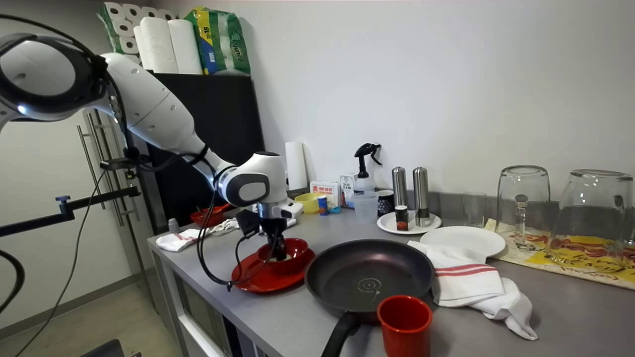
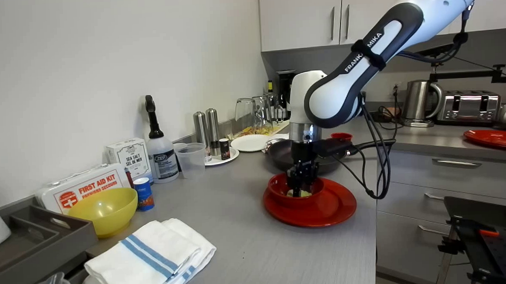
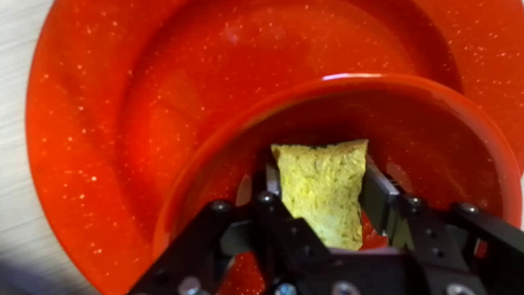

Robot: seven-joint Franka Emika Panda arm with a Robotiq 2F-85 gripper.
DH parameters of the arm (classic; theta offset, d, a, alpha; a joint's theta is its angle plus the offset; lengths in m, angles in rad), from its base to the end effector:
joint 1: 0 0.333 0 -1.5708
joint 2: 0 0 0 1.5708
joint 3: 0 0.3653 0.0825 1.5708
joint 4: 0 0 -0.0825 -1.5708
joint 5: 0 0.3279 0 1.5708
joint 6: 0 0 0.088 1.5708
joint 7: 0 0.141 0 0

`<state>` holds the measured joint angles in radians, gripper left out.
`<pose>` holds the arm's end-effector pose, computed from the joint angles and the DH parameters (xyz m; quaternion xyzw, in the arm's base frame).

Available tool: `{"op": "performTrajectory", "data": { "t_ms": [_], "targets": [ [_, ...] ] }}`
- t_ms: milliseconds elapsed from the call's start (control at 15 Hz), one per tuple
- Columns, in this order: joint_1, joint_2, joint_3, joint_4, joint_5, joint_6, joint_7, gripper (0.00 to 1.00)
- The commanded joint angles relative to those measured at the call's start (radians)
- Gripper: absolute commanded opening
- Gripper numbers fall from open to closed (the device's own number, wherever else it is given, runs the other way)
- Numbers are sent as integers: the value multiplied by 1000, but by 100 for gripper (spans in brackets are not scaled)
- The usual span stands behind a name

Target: Clean the plate and the bowl with the sponge

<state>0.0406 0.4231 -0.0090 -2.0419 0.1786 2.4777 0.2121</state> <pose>0.5845 0.0219 0.2885 -0.9858 0.1590 0.0001 0.0539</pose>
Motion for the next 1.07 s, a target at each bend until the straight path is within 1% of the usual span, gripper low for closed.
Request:
{"op": "performTrajectory", "data": {
  "t_ms": [0, 67, 200, 267, 467, 600, 733, 867, 1000],
  "targets": [
    [71, -16, -63, -67, -154, 155, 88, 25],
    [90, -20, -82, -82, -200, 197, 113, 25],
    [147, -28, -146, -120, -326, 306, 179, 25],
    [181, -26, -188, -133, -392, 356, 216, 25],
    [314, -9, -357, -154, -575, 466, 351, 25],
    [411, 5, -482, -156, -689, 518, 452, 25],
    [505, 21, -600, -151, -774, 549, 537, 25],
    [590, 33, -699, -147, -839, 561, 608, 25],
    [665, 42, -780, -148, -886, 568, 665, 25]
  ]
}}
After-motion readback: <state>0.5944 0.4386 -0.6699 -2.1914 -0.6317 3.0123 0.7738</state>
